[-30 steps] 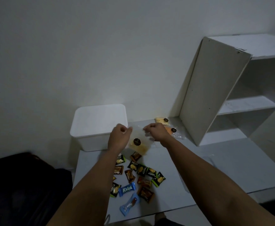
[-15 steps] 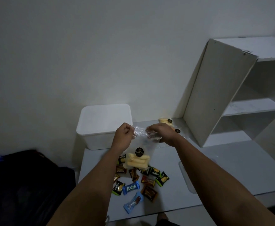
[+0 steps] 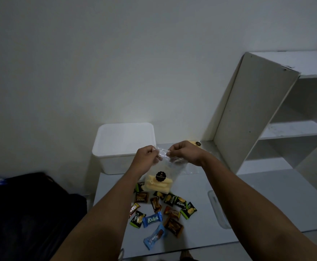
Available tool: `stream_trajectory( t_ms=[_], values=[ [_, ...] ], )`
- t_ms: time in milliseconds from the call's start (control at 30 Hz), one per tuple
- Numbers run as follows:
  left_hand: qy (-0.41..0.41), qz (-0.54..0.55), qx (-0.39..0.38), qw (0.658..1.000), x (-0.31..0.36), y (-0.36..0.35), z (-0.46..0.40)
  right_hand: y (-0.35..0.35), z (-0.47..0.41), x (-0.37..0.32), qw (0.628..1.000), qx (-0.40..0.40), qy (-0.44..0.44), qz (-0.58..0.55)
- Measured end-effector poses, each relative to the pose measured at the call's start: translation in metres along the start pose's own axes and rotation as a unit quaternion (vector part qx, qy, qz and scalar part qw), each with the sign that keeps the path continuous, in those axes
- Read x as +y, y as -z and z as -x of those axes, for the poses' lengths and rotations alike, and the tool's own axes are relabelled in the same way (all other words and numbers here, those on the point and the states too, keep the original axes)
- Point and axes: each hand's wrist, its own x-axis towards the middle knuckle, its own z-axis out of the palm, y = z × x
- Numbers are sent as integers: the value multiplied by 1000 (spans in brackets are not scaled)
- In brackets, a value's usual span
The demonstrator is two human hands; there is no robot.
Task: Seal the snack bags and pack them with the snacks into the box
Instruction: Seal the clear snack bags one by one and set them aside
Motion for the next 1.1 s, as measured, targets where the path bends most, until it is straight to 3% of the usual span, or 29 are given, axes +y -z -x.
stream_trajectory(
  t_ms=[467, 767, 900, 1100],
  values=[
    [1, -3, -36, 999, -1, -8, -2, 4, 6, -3, 1000, -3, 1, 1],
    [1, 21, 29, 999, -3, -2, -2, 0, 8, 13, 998, 26, -30, -54],
    [5, 33, 25, 999, -5, -5, -1, -2, 11, 9, 998, 11, -22, -57],
    [-6, 6, 34, 999, -5, -5, -6, -7, 13, 8, 995, 58, -13, -80]
  ],
)
